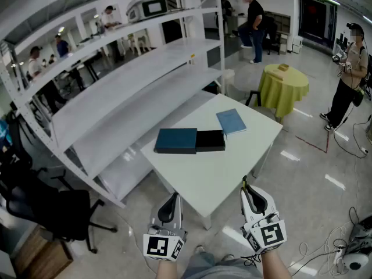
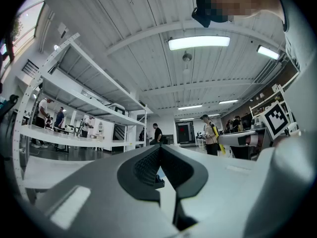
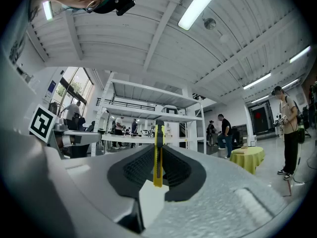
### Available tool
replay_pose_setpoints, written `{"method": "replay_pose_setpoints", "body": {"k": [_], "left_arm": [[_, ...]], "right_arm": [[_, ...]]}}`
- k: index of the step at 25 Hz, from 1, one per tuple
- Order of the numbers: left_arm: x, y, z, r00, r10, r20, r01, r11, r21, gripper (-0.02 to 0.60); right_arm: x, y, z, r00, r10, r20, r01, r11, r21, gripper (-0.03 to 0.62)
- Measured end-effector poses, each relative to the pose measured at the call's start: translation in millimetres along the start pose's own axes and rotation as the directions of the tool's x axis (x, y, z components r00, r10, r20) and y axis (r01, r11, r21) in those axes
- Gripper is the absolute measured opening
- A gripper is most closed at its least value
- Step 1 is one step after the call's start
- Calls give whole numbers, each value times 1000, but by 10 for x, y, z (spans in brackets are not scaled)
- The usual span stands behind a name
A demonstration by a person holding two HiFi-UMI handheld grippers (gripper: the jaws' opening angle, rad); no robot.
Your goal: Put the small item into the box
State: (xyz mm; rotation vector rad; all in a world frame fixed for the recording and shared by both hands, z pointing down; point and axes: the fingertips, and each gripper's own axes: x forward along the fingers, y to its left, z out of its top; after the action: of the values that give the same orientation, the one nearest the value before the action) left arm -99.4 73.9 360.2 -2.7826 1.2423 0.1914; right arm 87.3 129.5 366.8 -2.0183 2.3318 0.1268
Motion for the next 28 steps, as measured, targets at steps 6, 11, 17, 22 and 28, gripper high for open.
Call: {"method": "replay_pose_setpoints", "body": {"k": [6,11,17,22,28], "left_arm": [[49,68,-16,1000,-13,3,13,1000,-3,12],[112,134,-37,1000,-26,3,26,1000,-10,12],[183,274,-73,999,-36,2,36,999,-23,12],[255,403,-100,999,-52,3,52,998,-34,12],[361,570,-126,996,-88,8,88,995,-43,12]], "right_arm": [[84,28,-4,1000,-23,-19,23,1000,2,54],[164,50,-44,1000,-18,-9,18,1000,-3,54],[304,101,-74,1000,-20,4,20,1000,3,54],[435,137,-74,999,-40,-2,40,999,16,54],[598,218,-98,998,-61,-1,61,998,9,54]]}}
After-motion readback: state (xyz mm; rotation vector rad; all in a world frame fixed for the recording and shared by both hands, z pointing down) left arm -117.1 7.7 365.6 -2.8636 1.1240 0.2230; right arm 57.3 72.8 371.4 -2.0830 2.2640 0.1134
